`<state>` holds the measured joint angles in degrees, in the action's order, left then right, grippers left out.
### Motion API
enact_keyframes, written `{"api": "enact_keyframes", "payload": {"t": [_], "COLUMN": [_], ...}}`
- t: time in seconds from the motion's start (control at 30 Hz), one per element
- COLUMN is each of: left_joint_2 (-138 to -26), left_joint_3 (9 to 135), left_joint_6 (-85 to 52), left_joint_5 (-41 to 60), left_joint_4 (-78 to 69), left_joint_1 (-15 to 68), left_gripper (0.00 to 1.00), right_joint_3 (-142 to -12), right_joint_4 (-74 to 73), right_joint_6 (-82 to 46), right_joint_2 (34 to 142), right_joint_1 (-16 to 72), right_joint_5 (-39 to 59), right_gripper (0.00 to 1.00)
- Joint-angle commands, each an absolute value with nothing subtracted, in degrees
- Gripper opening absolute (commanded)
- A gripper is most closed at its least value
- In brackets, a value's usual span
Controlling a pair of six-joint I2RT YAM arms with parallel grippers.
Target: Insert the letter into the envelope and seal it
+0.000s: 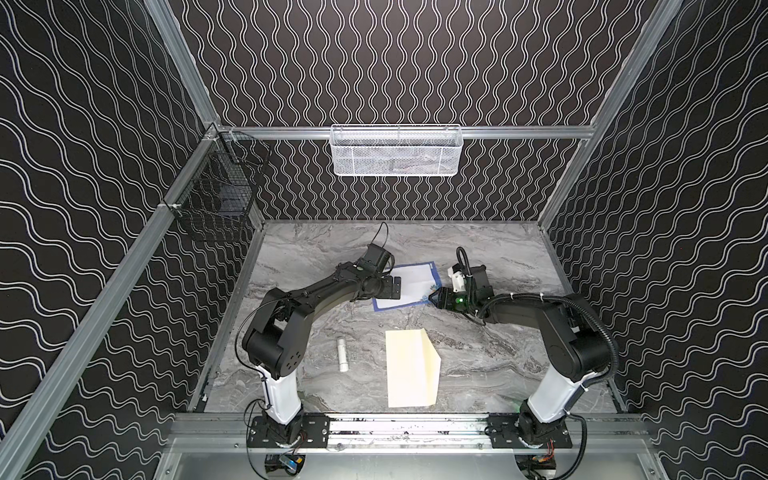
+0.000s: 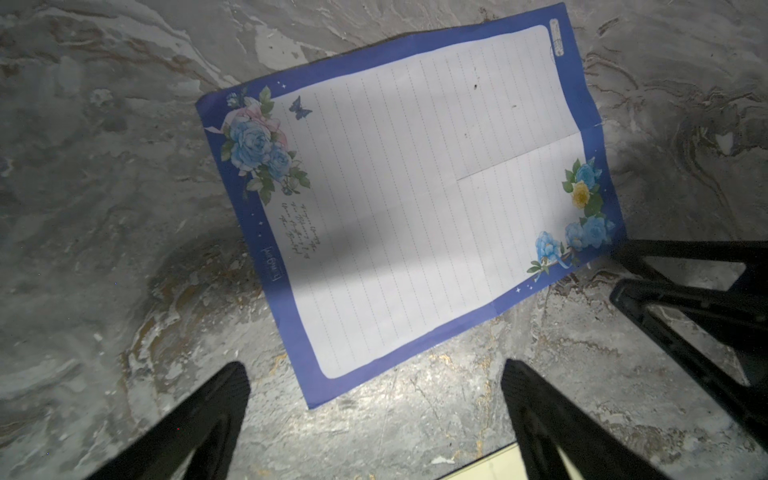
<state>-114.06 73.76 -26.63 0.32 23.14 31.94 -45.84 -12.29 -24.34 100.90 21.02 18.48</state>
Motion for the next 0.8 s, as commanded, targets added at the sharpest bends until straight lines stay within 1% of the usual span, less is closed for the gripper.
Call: {"api": "enact_keyframes", "payload": {"t": [0.0, 0.1, 0.23, 0.3, 0.4, 0.57, 0.7, 0.77], "left_joint_2": [-115.1, -117.5, -123.6, -127.0, -131.2, -138.4, -142.4, -143.1], "left_joint_3": [75.1, 77.8, 86.1, 90.4, 95.4, 103.6, 109.0, 109.4], "left_joint_6": [-27.0, -28.1, -28.3, -28.3, -27.9, -26.7, -24.3, -23.7], "left_joint_5": [2.0, 3.8, 1.6, 1.4, 0.3, 0.7, 0.1, -0.6], "left_joint_4": [21.1, 20.0, 22.7, 23.5, 24.2, 25.8, 26.8, 26.8], "left_joint_1": [32.0, 33.4, 36.5, 36.9, 36.9, 37.0, 38.2, 38.8], "left_gripper": [0.99, 0.99, 0.99, 0.99, 0.99, 0.99, 0.99, 0.99], "right_joint_3": [-45.0, -45.6, -45.0, -45.6, -48.9, -50.2, -46.4, -44.3], "right_joint_4": [-6.4, -4.6, -6.6, -9.5, -9.3, -10.4, -11.6, -11.5], "right_joint_6": [-26.0, -25.8, -25.4, -25.4, -25.4, -26.2, -27.0, -27.0], "right_joint_2": [100.0, 97.2, 94.6, 96.0, 99.2, 100.8, 98.4, 96.4], "right_joint_1": [21.6, 21.5, 20.2, 18.3, 15.4, 14.4, 14.2, 13.6], "right_joint_5": [18.3, 17.3, 15.7, 15.8, 18.5, 20.3, 20.3, 20.2], "right_gripper": [0.65, 0.65, 0.68, 0.68, 0.67, 0.66, 0.66, 0.66]}}
